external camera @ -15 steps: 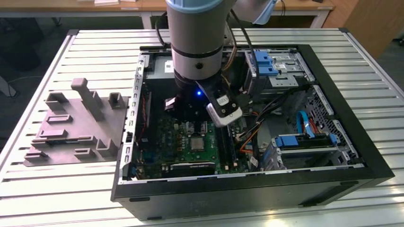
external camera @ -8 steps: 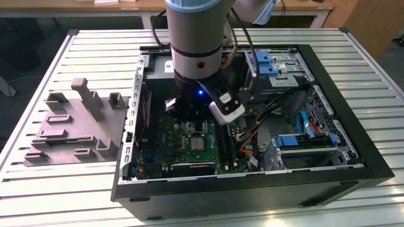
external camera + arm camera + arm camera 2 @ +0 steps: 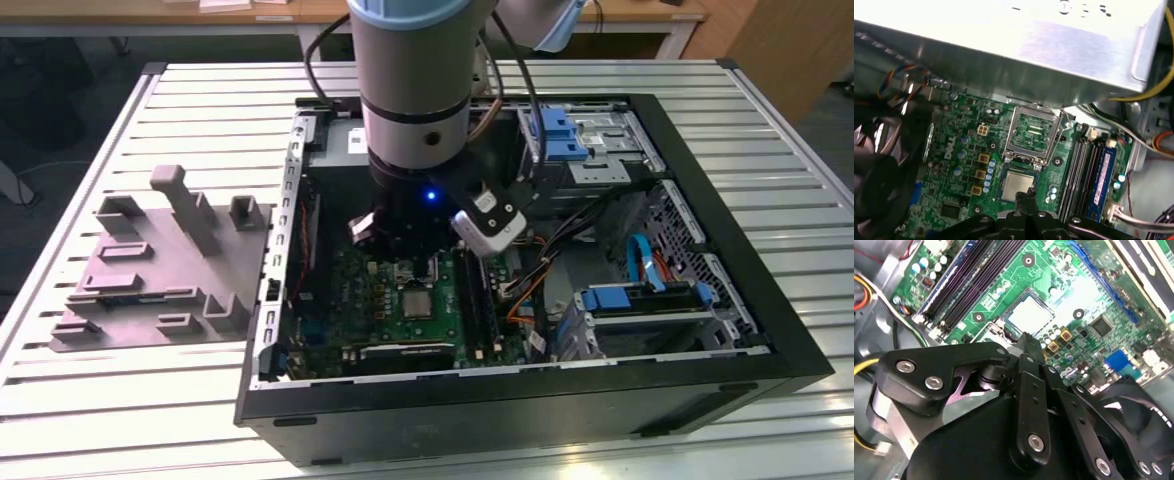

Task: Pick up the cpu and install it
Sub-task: 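Close the cpu cover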

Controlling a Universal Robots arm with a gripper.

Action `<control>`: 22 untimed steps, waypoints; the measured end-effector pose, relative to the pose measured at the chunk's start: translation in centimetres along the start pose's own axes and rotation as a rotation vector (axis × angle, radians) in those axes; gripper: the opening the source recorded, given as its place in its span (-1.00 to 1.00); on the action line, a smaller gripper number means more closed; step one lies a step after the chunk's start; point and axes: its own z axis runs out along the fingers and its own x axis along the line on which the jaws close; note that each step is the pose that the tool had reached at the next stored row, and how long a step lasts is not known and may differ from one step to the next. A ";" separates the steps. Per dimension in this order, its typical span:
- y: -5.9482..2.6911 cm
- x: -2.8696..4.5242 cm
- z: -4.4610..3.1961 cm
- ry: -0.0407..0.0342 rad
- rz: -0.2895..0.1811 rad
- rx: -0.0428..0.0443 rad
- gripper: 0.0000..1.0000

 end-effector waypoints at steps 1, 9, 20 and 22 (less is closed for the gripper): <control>0.00 0.00 0.03 -0.0001 -0.018 -0.0004 -0.79; 0.00 0.00 0.27 -0.0008 -0.163 -0.0034 -0.79; -0.18 -0.75 0.49 -0.0009 -0.204 -0.0042 -0.79; -0.18 -0.75 0.49 -0.0009 -0.203 -0.0042 -0.79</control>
